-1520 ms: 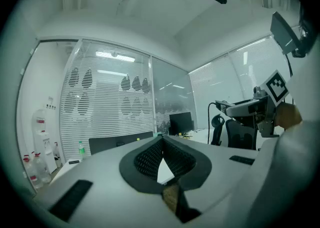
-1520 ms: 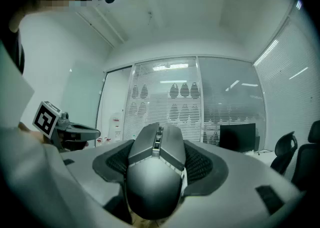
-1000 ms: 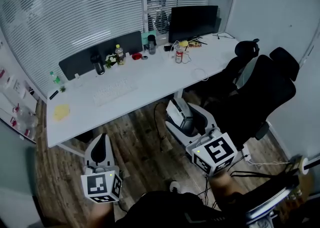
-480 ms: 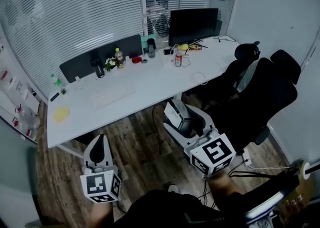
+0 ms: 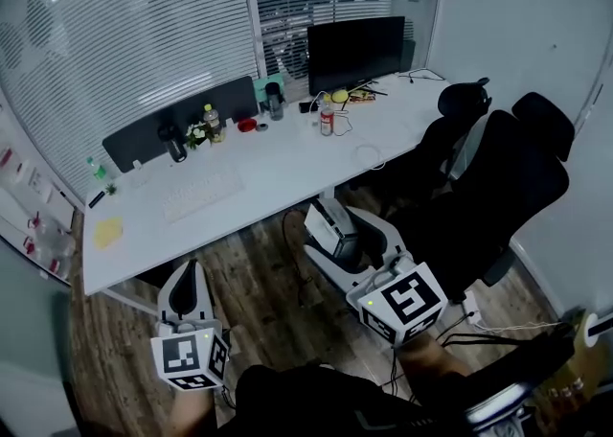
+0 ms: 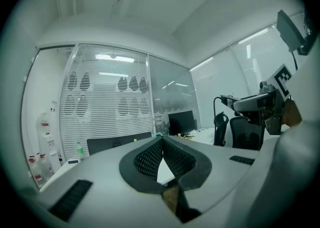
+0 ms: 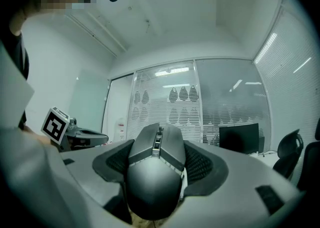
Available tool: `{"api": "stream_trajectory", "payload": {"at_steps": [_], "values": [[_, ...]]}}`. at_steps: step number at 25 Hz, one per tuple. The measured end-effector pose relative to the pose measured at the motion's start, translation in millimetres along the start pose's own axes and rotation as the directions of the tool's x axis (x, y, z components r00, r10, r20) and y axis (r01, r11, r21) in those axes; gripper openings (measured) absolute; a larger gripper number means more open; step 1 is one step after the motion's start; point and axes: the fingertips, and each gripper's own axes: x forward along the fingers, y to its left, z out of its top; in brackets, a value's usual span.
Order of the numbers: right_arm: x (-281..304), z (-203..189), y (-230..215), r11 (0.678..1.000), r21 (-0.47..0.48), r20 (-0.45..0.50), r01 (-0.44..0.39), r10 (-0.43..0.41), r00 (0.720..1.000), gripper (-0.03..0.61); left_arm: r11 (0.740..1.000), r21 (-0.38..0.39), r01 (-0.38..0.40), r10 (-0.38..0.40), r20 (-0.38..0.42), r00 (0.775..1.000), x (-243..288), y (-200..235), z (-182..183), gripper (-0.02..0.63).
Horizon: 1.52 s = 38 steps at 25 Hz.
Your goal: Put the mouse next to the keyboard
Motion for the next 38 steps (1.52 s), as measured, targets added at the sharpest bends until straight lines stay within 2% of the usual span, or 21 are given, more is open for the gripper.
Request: {"api": "stream_trajectory", "payload": {"at_steps": [8, 11, 17, 23, 38], "values": [[24, -5, -18, 1.0, 0.019, -0.011, 0.009, -0.009, 1.0, 0.302, 1.0, -0.009, 0.002, -0.002, -0.008, 1.0, 36, 3, -8, 0.029], [42, -8, -25, 1.0, 0.004, -0.013, 0.026, -0.026, 1.0, 0.302, 1.0, -0.015, 0.001, -0.001, 0.007, 1.0, 56, 18, -10, 0.029], [98, -10, -32, 0.998, -0.017, -0.013, 0.056, -0.057, 0.998, 0.302, 0.998, -0.032, 0.046, -0.045, 0.037, 0.998, 105, 60, -7, 0.029], [161, -7, -48, 0.994, 0.012, -0.021, 0.106, -0.105, 0.994, 0.302, 0.996, -0.025, 0.089, -0.088, 0.035, 0.995, 163, 102, -2, 0.029], [267, -3, -53, 0.995, -0.001, -0.037, 0.098, -0.098, 0.994, 0.302, 0.99, -0.025, 0.136, -0.136, 0.027, 0.99, 247, 164, -6, 0.029]]}}
